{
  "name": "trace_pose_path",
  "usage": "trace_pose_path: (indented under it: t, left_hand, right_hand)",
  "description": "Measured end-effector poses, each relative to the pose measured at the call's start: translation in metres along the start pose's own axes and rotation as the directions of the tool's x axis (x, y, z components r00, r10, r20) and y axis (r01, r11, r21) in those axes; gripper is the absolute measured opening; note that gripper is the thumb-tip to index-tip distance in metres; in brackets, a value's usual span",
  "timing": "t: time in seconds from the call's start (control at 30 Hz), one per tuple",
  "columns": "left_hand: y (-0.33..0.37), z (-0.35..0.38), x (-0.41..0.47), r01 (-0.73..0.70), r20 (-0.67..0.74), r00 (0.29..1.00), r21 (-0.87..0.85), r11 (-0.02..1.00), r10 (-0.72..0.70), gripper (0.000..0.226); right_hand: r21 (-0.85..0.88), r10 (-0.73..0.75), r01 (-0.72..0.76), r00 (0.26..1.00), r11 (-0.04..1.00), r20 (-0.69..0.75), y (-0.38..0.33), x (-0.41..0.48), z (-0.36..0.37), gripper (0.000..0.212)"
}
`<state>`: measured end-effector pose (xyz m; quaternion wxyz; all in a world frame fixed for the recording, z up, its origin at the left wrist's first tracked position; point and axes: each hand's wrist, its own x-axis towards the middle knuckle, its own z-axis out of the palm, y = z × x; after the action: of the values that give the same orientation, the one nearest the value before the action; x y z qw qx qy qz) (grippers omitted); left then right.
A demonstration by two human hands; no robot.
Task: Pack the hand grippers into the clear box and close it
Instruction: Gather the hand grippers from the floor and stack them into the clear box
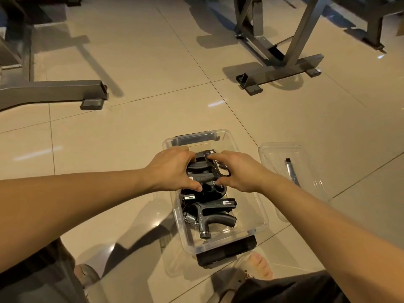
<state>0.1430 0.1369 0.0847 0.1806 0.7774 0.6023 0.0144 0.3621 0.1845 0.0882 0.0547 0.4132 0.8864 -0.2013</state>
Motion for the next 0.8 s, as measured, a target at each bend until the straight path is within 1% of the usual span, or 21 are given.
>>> trace_pose_path:
  t: [0.03, 0.07, 0.17, 0.2, 0.27, 0.33, 0.43, 0.6, 0.8]
  left_hand:
    - [-0.001, 0.001, 0.001, 0.010, 0.032, 0.999, 0.003, 1.000, -0.010, 0.069]
    - [-0.004, 0.002, 0.002, 0.019, 0.063, 0.998, 0.027, 0.999, -0.021, 0.080]
    - [-0.022, 0.005, -0.007, 0.064, 0.147, 0.985, 0.183, 0.981, -0.091, 0.113]
    - [-0.028, 0.007, -0.011, 0.087, 0.173, 0.977, 0.212, 0.973, -0.125, 0.120]
    - [-0.036, 0.009, -0.020, 0.113, 0.212, 0.964, 0.207, 0.972, -0.158, 0.128]
    - [-0.037, 0.013, -0.024, 0.120, 0.220, 0.963, 0.167, 0.979, -0.155, 0.131]
    - [-0.037, 0.016, -0.028, 0.132, 0.193, 0.969, 0.124, 0.984, -0.154, 0.130]
    - [-0.042, 0.017, -0.028, 0.110, 0.199, 0.971, 0.106, 0.988, -0.130, 0.129]
    - [-0.046, 0.016, -0.027, 0.084, 0.208, 0.973, 0.083, 0.993, -0.099, 0.129]
  right_hand:
    - [-0.002, 0.008, -0.008, 1.000, 1.000, 0.005, 0.003, 0.001, 0.003, 0.078]
    - [-0.005, 0.016, -0.016, 1.000, 1.000, 0.007, 0.006, 0.003, 0.007, 0.079]
    - [-0.024, 0.069, -0.068, 0.997, 0.997, 0.035, 0.013, 0.009, 0.020, 0.079]
    - [-0.028, 0.089, -0.088, 0.995, 0.996, 0.046, 0.015, 0.011, 0.026, 0.079]
    - [-0.024, 0.123, -0.121, 0.991, 0.992, 0.055, 0.017, 0.015, 0.036, 0.076]
    - [-0.001, 0.147, -0.147, 0.987, 0.989, 0.065, 0.017, 0.018, 0.045, 0.073]
    - [0.046, 0.186, -0.191, 0.978, 0.981, 0.090, 0.015, 0.019, 0.055, 0.068]
    - [0.107, 0.230, -0.244, 0.965, 0.964, 0.123, 0.011, 0.020, 0.068, 0.065]
    - [0.157, 0.257, -0.282, 0.953, 0.946, 0.161, 0.011, 0.024, 0.075, 0.056]
